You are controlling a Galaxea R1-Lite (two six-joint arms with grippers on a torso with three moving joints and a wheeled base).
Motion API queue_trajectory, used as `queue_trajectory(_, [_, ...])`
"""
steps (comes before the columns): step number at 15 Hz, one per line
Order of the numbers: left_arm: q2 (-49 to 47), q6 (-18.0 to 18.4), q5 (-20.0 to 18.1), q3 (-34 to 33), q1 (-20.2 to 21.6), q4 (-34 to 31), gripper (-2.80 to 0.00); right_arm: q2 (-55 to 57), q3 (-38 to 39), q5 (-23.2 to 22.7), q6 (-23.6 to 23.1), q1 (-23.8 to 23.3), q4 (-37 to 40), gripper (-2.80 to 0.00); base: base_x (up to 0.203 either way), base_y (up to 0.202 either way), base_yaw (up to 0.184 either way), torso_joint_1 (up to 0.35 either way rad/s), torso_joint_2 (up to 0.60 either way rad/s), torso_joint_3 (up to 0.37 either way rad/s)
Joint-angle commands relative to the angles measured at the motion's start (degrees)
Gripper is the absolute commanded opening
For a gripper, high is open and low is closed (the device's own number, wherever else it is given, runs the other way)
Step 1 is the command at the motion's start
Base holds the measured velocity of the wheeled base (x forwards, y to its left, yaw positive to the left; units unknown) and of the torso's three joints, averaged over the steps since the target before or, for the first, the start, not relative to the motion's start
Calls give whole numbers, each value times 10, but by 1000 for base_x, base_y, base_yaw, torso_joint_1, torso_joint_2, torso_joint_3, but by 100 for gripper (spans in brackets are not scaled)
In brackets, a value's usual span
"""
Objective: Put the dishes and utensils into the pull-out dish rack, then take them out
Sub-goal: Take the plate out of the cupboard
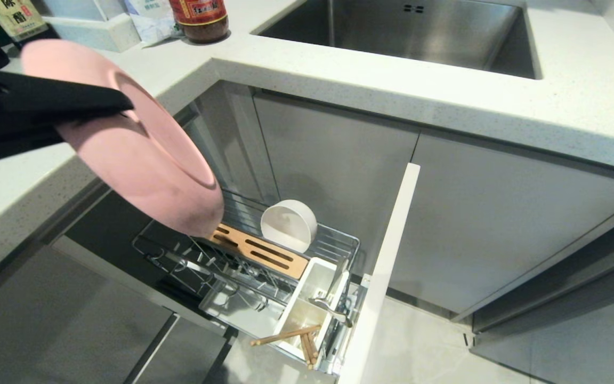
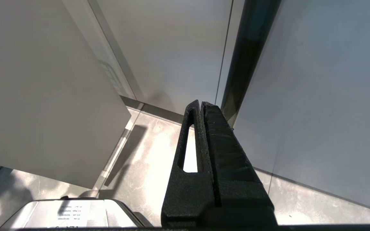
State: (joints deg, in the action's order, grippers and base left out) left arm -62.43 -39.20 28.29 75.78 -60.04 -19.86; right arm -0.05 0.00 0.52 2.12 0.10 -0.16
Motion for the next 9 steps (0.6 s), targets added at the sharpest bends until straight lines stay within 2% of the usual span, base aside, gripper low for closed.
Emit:
queue_trajectory(1, [70, 45, -25, -7, 13, 9, -280, 0, 0, 0, 0, 0, 0, -280, 0, 0, 0, 0, 0, 0])
queue_trajectory(4, [99, 99, -60, -9, 69, 20, -280, 0, 0, 0, 1, 0, 0, -280, 0, 0, 0, 0, 0, 0])
queue_trajectory(6, [110, 132, -72, -9, 121, 46, -280, 0, 0, 0, 0, 0, 0, -280, 0, 0, 0, 0, 0, 0])
queue_trajectory(9, [128, 189, -79, -8, 223, 86, -280, 0, 0, 0, 1, 0, 0, -280, 0, 0, 0, 0, 0, 0])
